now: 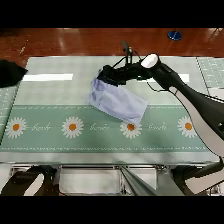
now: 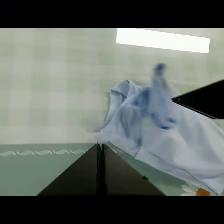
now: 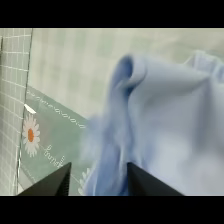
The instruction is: Fold the shirts.
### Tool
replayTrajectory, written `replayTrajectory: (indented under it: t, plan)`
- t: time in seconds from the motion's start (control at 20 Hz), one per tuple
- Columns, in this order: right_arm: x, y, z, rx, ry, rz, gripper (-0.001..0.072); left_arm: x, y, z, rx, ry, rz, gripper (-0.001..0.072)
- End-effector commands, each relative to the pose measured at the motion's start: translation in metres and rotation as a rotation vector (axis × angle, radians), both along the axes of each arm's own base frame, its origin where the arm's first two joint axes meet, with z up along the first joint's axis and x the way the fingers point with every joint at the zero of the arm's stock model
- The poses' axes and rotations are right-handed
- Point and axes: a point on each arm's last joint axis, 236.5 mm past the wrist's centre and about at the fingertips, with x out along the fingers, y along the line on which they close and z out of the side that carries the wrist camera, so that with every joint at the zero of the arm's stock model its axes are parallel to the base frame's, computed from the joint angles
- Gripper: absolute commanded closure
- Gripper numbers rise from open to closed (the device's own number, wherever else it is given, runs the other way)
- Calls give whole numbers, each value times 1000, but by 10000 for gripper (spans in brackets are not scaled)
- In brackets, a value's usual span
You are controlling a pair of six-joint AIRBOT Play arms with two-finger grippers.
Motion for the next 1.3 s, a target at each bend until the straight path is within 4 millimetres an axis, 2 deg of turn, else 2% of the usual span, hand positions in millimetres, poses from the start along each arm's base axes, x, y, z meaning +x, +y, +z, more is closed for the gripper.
replayTrajectory:
  t: [0.0,0.1,0.2,0.3,0.35,0.4,0.45,0.5,0.55,0.65,0.75,1.0,1.2,1.25]
  plan:
    - [-4,1,-6,30,68,64,296,-9,-19,-58,-105,69,-11,686]
    - [-10,-48,23,21,78,106,296,-7,-18,-80,-104,109,-1,685]
    - [-20,-129,46,-157,21,116,296,-8,-18,-86,-102,122,0,685]
    - [-34,-237,51,-490,-16,-27,297,-8,-18,-87,-103,122,0,685]
    - [-44,-290,49,-642,-20,-160,296,-7,-18,-86,-103,121,0,686]
    - [-56,-327,43,-723,-24,-294,296,-7,-18,-86,-103,120,1,685]
    - [-70,-349,28,-739,-17,-426,297,-6,-18,-87,-105,116,3,685]
    - [-84,-353,9,-692,-2,-524,297,-6,-17,-88,-105,115,6,686]
    - [-96,-346,-18,-609,28,-603,297,-5,-17,-91,-107,116,9,686]
    - [-116,-312,-69,-384,150,-698,298,-7,-18,-98,-112,134,8,686]
    - [-126,-286,-104,-233,252,-718,299,-9,-20,-104,-119,151,6,686]
    - [-128,-227,-137,-52,409,-513,299,-9,-20,-107,-119,158,8,686]
    - [-127,-183,-159,-81,462,-351,307,-9,-20,-108,-118,162,8,686]
    - [-122,-169,-156,-83,447,-308,345,-9,-20,-108,-118,162,8,686]
